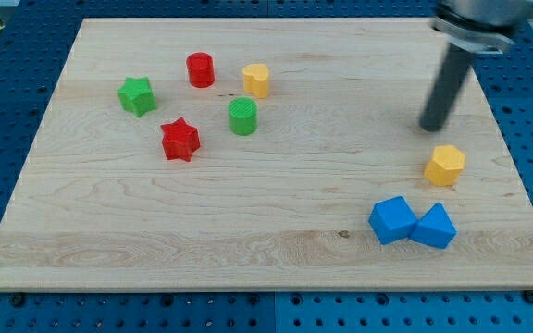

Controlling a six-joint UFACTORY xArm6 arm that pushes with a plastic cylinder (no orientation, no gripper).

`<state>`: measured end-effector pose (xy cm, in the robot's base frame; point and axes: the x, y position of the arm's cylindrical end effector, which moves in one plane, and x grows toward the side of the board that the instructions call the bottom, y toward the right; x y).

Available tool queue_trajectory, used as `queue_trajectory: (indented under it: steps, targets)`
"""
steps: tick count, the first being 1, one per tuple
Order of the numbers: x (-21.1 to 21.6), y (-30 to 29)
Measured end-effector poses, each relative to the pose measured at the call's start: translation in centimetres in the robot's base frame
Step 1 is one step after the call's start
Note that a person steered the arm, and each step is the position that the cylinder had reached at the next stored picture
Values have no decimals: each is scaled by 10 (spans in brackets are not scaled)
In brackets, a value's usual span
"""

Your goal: Push the yellow hexagon to the center

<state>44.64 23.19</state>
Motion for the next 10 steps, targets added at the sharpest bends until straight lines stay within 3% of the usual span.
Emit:
queue_trajectory:
  steps: [1, 2, 8, 10]
  targets:
    - [53, 40]
    - [59, 43]
    - [33, -92]
    - [18, -106]
